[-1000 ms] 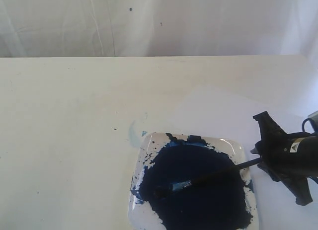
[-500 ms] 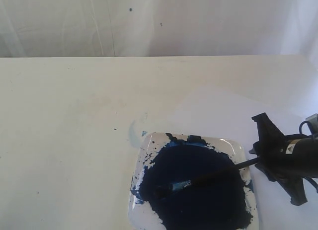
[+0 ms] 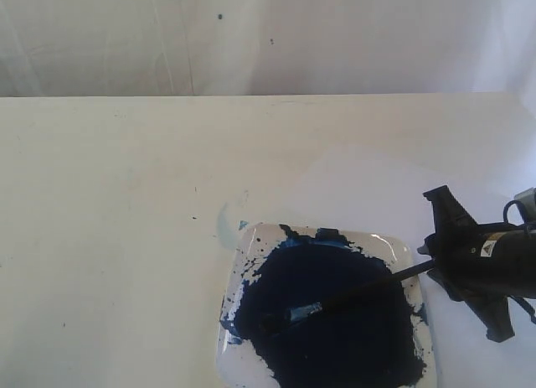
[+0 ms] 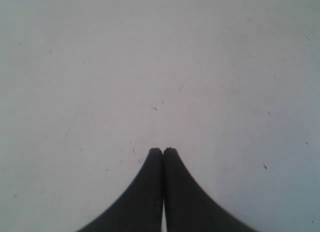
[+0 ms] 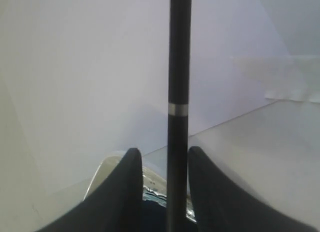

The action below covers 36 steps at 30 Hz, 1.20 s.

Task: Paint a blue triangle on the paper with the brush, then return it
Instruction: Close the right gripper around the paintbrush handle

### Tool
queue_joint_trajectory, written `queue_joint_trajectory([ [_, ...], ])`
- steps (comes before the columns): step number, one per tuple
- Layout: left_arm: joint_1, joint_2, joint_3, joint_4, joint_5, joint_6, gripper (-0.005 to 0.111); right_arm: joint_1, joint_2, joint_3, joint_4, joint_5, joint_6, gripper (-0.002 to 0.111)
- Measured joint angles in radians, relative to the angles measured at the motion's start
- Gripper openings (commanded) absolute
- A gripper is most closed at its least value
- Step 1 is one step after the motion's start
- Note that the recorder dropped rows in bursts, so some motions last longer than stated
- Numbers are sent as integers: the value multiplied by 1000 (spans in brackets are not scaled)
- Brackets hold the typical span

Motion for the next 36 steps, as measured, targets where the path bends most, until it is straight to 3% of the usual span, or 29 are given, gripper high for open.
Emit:
queue_joint_trajectory([
  [36, 0, 0, 0, 0, 0, 0, 0, 0, 70, -1, 0, -57, 26, 30],
])
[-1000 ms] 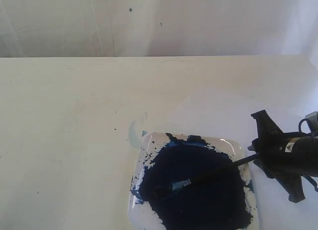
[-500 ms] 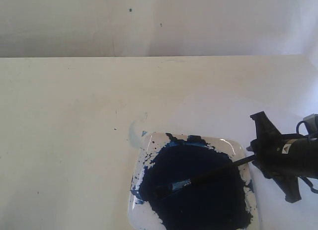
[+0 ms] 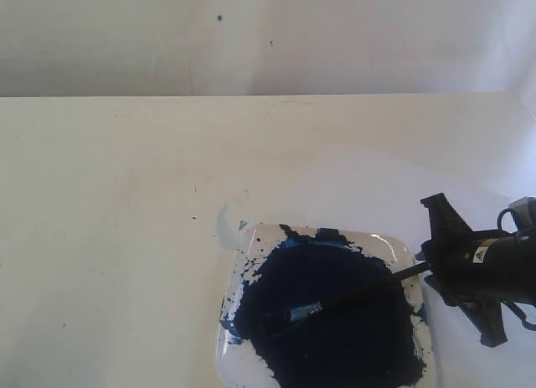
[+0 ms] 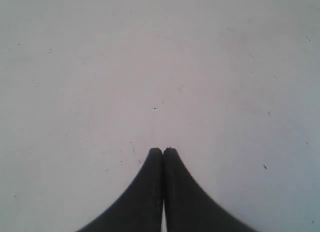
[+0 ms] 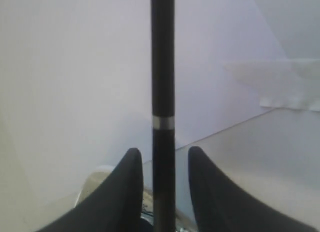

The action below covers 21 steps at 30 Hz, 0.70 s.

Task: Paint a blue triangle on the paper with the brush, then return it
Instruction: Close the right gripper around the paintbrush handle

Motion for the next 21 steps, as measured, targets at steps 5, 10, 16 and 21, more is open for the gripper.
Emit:
queue_joint_trajectory([
  [5, 0, 0, 0, 0, 0, 0, 0, 0, 19, 0, 0, 4, 0, 30],
  [10, 0, 0, 0, 0, 0, 0, 0, 0, 19, 0, 0, 4, 0, 30],
  [16, 0, 0, 0, 0, 0, 0, 0, 0, 19, 0, 0, -20, 18, 30],
  [21, 0, 0, 0, 0, 0, 0, 0, 0, 19, 0, 0, -29, 36, 30],
])
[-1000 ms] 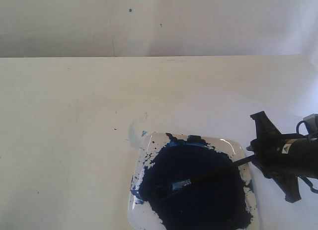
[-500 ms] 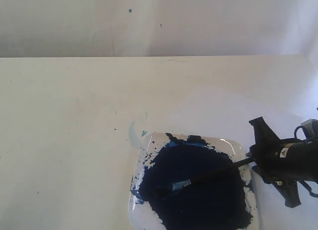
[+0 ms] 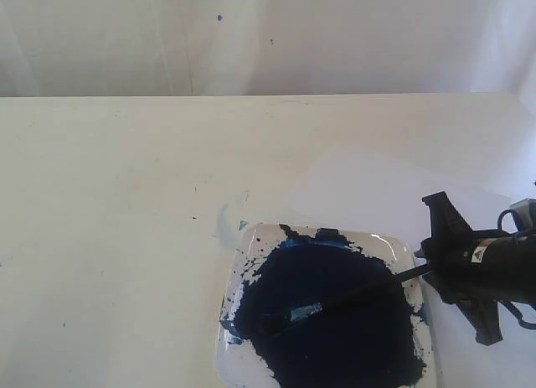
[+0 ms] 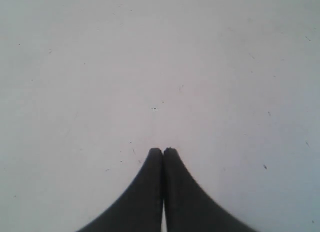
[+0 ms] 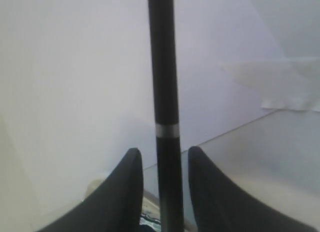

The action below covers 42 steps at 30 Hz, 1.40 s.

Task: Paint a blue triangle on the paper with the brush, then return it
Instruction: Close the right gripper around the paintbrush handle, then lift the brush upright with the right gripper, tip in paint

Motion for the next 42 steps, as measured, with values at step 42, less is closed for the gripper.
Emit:
queue_joint_trajectory([
  [42, 0, 0, 0, 0, 0, 0, 0, 0, -281, 0, -2, -182, -417, 0],
])
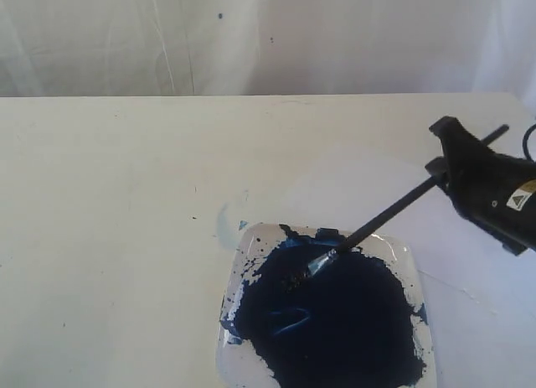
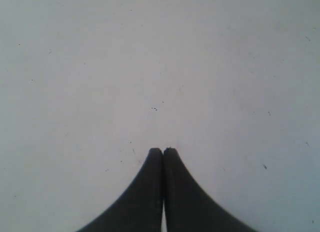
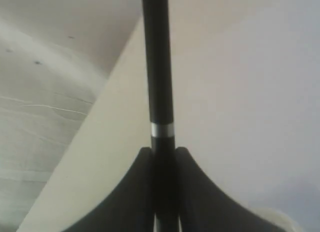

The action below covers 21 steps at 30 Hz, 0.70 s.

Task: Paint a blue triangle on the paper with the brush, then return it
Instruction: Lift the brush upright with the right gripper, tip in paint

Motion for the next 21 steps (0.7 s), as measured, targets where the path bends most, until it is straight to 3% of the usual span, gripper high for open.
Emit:
queue_joint_trajectory([
  [4, 0, 0, 0, 0, 0, 0, 0, 0, -23, 0, -91, -185, -153, 0],
  [10, 0, 0, 0, 0, 0, 0, 0, 0, -26, 0, -422, -424, -367, 0],
  [16, 0, 0, 0, 0, 0, 0, 0, 3, -29, 0, -658, -420, -406, 0],
  [21, 0, 0, 0, 0, 0, 0, 0, 3, -27, 0, -708, -389, -413, 0],
])
